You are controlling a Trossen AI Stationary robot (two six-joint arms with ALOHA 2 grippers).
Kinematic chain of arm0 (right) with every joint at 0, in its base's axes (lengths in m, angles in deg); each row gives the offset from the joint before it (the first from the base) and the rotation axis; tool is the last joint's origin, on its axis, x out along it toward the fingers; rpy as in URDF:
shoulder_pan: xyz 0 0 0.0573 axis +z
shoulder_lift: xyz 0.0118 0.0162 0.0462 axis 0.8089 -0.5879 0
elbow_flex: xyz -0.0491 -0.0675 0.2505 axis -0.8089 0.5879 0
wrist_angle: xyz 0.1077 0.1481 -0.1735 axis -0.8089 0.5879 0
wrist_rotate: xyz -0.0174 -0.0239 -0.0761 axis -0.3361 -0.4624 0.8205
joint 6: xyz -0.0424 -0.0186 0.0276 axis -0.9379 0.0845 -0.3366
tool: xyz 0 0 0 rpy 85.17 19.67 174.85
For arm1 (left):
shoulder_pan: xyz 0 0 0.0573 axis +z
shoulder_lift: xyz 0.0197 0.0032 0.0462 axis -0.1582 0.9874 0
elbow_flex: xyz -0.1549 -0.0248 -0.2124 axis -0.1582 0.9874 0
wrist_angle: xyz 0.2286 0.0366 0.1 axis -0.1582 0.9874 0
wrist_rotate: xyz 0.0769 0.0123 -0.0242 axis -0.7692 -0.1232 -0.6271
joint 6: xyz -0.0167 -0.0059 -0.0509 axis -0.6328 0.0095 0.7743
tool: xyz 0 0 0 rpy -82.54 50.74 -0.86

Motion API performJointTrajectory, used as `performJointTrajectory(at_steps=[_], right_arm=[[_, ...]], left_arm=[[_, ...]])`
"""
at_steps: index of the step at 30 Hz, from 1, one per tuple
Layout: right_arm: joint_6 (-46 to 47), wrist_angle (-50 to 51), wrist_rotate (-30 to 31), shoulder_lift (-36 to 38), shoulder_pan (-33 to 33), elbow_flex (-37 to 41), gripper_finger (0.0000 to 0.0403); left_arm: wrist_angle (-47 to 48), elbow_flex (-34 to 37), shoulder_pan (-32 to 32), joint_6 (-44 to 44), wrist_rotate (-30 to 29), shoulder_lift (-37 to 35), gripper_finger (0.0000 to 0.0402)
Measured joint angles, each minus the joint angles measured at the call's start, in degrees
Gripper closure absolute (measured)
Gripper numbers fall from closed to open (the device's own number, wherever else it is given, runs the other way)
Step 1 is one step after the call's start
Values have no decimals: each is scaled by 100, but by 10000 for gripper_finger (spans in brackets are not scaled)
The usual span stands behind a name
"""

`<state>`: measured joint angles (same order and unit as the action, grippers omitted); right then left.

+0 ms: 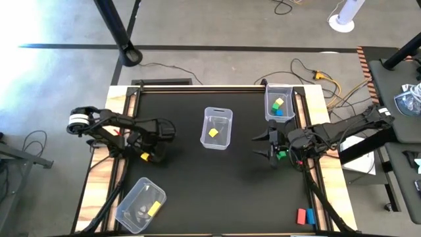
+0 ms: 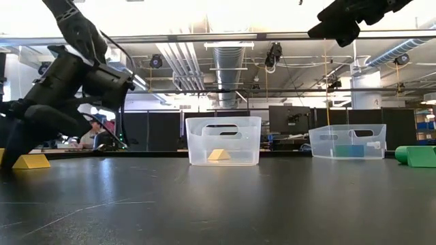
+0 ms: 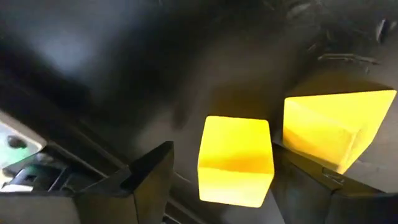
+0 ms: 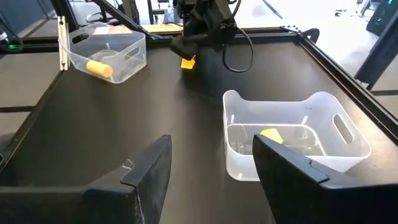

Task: Sort blocks by size
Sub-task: Put the yellow square block into the top transparent bin

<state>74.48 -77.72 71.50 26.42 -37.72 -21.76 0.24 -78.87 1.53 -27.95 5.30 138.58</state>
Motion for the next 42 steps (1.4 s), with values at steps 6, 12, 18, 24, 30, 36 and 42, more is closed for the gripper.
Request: performJointTrajectory(at_steps=[6,12,18,24,30,36,42], right_arm=[[-9,0,0,1,0,0,188],[-28,0,0,0,0,2,188],[-481,-157,2,0,217,4,187],[-1574,-920,201,-207,1024,4,192],[-2654,-2278,737,-1282,1821,26,200],[-3648,-4304,1425,-2976,2076,27,208],[-4627,-5986,1694,-4606,2018,-414,207]], left_arm=[[-104,21,-1,-278,4,-6,183],[-187,-72,-6,-418,-71,5,277],[-120,-256,-191,-437,-207,-59,286],[373,-831,-735,-410,-179,-455,286],[451,-1365,-1374,98,-721,-1127,286],[-1580,-1194,-1864,213,-1425,-1832,286],[-5025,-259,-1945,-657,-1364,-2035,286]])
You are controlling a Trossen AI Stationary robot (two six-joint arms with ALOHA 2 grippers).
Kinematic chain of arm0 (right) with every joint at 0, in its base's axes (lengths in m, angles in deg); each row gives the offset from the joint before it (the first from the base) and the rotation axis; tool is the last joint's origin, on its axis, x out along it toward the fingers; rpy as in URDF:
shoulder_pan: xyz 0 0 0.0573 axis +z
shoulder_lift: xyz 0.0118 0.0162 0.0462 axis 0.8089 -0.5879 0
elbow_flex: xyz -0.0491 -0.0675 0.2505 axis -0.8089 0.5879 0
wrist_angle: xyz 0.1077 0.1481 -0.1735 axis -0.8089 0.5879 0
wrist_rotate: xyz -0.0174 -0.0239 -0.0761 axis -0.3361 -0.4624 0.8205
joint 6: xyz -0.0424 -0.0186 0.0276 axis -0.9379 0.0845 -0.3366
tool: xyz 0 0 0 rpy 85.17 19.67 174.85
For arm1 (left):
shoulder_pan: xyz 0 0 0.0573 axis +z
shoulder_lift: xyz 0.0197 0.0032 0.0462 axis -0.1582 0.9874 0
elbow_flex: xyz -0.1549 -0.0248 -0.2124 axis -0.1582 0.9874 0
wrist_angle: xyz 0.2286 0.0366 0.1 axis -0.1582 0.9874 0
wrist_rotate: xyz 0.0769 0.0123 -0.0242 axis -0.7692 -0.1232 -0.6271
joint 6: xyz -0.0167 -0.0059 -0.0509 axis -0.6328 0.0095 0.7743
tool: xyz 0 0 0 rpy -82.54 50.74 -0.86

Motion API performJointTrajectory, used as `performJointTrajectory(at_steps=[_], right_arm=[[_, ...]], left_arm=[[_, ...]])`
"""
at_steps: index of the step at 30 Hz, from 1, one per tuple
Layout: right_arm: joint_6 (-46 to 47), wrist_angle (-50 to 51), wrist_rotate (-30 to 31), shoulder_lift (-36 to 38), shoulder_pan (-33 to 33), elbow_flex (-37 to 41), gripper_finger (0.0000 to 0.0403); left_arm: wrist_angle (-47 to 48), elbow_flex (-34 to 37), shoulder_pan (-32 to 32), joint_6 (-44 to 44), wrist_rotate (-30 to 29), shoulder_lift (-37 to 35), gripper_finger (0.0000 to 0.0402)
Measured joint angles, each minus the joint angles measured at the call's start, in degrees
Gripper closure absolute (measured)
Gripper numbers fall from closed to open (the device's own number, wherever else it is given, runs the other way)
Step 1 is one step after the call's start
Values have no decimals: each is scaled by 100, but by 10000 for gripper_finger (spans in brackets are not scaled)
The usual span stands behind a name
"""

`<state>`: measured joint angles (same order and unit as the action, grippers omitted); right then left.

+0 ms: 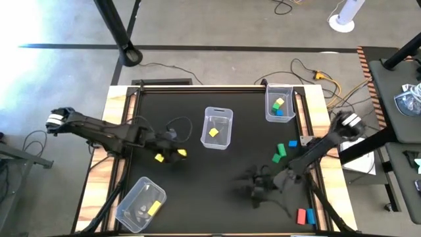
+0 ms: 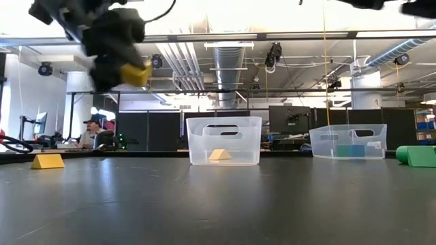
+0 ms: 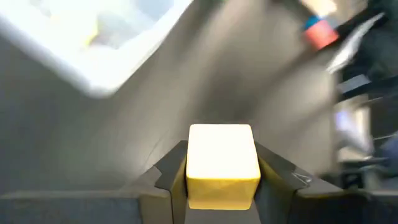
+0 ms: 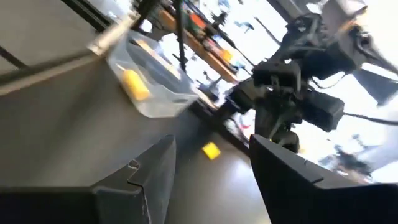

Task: Sort blocks by size
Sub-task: Put the yellow square block into the top transparent bin

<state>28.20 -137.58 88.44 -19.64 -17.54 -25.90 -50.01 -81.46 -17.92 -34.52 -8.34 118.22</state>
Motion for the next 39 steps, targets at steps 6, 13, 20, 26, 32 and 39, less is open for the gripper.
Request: performJointTrajectory(at_steps=[6,13,20,26,32,39], right_arm=[[-877,-4,1623,-1031,-24,-1082,174],[-1964,35,2075,-1588,-38,-2025,106],[-1163,1721,999,-1441,-259,-2466,65],[-922,2150,985,-1422,-534,-2730,78],[-878,2204,853,-1392,-642,-2759,113],[-882,2246,850,-1392,-639,-2782,194]], left_arm=[[-3559,943,-2,-649,320,595,286],[-5629,1238,-60,-697,827,1711,286],[-6324,884,-201,-893,1519,2305,286],[-6327,591,-520,-1403,1461,2442,286],[-6376,426,-665,-1627,1455,2466,286],[-6471,464,-680,-1670,1305,2464,285]])
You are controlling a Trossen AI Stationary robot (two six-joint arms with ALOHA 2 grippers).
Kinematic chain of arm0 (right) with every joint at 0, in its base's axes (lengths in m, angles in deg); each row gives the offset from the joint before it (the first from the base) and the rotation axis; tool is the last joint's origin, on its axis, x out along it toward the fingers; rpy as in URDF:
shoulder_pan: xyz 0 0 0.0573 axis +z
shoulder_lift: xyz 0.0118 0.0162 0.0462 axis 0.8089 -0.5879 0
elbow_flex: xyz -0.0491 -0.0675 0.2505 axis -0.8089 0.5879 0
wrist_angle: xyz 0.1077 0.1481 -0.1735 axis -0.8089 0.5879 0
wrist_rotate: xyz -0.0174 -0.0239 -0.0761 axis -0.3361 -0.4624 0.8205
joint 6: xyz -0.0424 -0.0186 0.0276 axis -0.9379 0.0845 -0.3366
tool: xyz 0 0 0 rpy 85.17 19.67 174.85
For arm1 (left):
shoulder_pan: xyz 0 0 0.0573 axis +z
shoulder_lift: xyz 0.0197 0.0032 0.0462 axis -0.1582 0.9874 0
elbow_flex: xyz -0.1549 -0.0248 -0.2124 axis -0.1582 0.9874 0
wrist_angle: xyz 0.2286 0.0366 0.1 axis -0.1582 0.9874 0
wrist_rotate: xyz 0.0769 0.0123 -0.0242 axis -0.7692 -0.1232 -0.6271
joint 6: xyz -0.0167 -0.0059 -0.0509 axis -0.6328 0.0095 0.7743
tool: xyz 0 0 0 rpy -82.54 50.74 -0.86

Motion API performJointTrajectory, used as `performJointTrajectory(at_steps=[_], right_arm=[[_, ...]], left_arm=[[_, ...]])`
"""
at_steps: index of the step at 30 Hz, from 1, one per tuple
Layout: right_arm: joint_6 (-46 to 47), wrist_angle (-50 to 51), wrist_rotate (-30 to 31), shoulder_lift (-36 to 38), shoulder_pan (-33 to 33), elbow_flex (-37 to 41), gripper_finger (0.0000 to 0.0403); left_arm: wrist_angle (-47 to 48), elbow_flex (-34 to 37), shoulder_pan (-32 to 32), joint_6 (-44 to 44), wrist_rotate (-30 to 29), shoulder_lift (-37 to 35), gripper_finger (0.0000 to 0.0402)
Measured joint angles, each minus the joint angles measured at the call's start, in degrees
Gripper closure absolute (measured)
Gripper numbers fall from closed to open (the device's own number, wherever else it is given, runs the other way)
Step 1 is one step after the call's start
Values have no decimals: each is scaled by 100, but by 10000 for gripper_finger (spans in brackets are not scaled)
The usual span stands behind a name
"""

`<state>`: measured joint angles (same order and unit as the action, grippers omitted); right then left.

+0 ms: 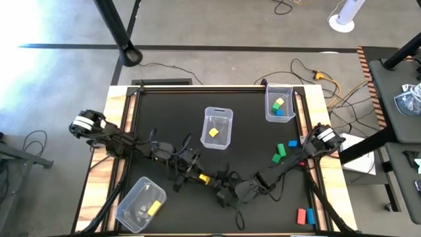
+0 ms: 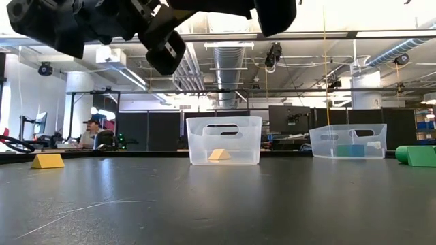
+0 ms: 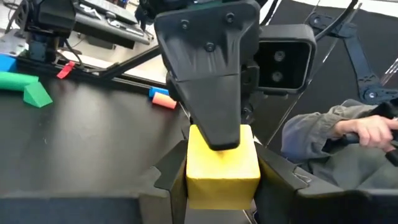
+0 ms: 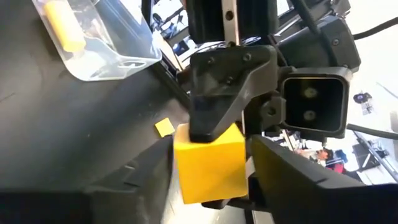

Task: Sort blocks by size
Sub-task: Put the yellow square block into the top transparent bin

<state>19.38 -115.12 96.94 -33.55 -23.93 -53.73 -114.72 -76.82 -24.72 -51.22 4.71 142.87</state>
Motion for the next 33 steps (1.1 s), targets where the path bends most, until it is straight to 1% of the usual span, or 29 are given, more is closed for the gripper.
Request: performJointTrajectory(at_steps=[4,6,11,14,16,18,21,24,27,29,33], right_arm=[[-62,22,-1,0,-21,-1,252],[-101,86,-15,2,-31,-1,274],[-38,157,-18,7,-35,-17,276],[217,285,-8,14,-6,-118,276],[537,723,25,65,22,-303,272],[1086,1471,59,129,28,-638,272],[2122,3110,69,232,5,-1255,275],[3180,4922,65,323,-94,-1807,275],[4170,6480,55,492,-274,-2224,274],[4888,7296,66,627,-476,-2417,274],[6149,8711,44,1022,-1116,-2449,273]], left_arm=[[-40,3,-13,-54,-14,0,282],[-12,-6,-22,15,-14,0,281],[12,-32,-42,71,-11,0,273],[-26,19,-44,-169,11,-14,251],[-22,82,-10,-449,47,-59,229],[19,183,42,-767,63,-175,208],[171,390,73,-1104,62,-452,181],[239,779,0,-1112,61,-772,165],[221,1174,-223,-1083,-55,-951,159],[132,1406,-412,-1092,-444,-974,158],[-191,1601,-635,-1150,-1600,-807,158]])
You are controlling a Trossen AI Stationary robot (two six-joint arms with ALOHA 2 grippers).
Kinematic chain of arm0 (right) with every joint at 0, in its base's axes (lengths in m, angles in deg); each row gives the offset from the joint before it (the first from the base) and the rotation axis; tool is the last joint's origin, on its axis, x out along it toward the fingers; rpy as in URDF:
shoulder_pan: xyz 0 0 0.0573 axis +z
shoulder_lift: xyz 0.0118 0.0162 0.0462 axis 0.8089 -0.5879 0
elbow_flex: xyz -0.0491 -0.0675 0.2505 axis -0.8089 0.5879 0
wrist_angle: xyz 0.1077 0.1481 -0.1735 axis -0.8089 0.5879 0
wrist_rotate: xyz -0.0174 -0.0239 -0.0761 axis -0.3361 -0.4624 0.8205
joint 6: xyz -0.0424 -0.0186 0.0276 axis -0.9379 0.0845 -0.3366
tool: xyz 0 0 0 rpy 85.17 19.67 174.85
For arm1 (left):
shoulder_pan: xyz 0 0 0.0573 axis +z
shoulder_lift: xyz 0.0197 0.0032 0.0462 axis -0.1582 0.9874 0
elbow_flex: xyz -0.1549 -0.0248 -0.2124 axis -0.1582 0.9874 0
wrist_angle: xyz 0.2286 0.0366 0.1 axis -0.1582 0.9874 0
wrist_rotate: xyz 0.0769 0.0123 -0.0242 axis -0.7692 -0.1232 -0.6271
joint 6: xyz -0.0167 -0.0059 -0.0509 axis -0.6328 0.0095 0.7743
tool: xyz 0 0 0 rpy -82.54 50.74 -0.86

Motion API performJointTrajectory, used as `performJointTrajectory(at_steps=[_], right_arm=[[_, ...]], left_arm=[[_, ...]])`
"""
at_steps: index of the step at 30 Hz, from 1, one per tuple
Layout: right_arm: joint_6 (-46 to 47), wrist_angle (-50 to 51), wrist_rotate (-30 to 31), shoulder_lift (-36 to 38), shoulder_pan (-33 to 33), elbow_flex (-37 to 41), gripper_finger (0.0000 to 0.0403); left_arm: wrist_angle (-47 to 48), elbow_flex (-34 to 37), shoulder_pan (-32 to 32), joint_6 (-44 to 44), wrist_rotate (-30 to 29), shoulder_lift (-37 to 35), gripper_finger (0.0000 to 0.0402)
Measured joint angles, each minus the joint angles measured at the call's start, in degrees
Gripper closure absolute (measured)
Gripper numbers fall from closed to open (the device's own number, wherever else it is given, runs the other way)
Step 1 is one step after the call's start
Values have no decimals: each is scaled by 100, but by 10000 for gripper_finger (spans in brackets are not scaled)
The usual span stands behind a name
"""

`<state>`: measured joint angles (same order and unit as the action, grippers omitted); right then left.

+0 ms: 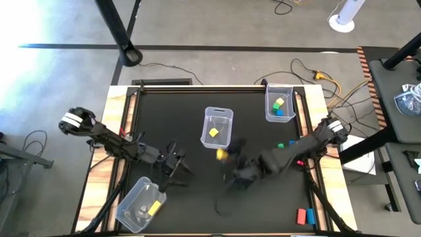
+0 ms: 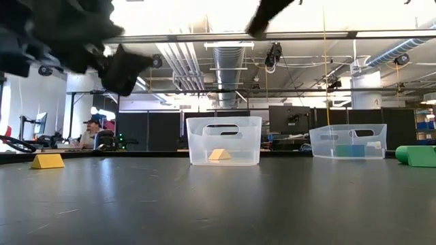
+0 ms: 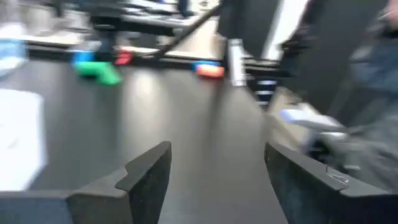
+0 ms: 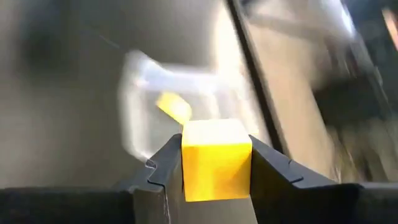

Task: Sort blocks by size
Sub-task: Put the yellow square block into the top transparent bin

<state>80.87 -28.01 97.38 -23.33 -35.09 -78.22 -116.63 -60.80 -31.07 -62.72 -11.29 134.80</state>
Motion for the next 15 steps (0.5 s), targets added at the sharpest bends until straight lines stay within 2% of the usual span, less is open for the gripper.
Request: performJointTrajectory(at_steps=[4,6,8,11,15], right_arm=[[921,1532,-91,400,-1113,44,273],[1283,2036,-382,569,-1853,104,272],[1492,2121,-811,716,-2637,209,272],[1239,1944,-1297,838,-3676,459,272],[1048,1744,-1495,809,-5010,903,272]], left_arm=[[-157,8,-20,-49,-925,261,158],[-161,-18,-9,-76,-1281,427,158],[-172,-13,-12,-82,-1730,574,158],[-127,-50,-4,-191,-2192,668,158],[193,-125,4,-407,-2293,611,158]])
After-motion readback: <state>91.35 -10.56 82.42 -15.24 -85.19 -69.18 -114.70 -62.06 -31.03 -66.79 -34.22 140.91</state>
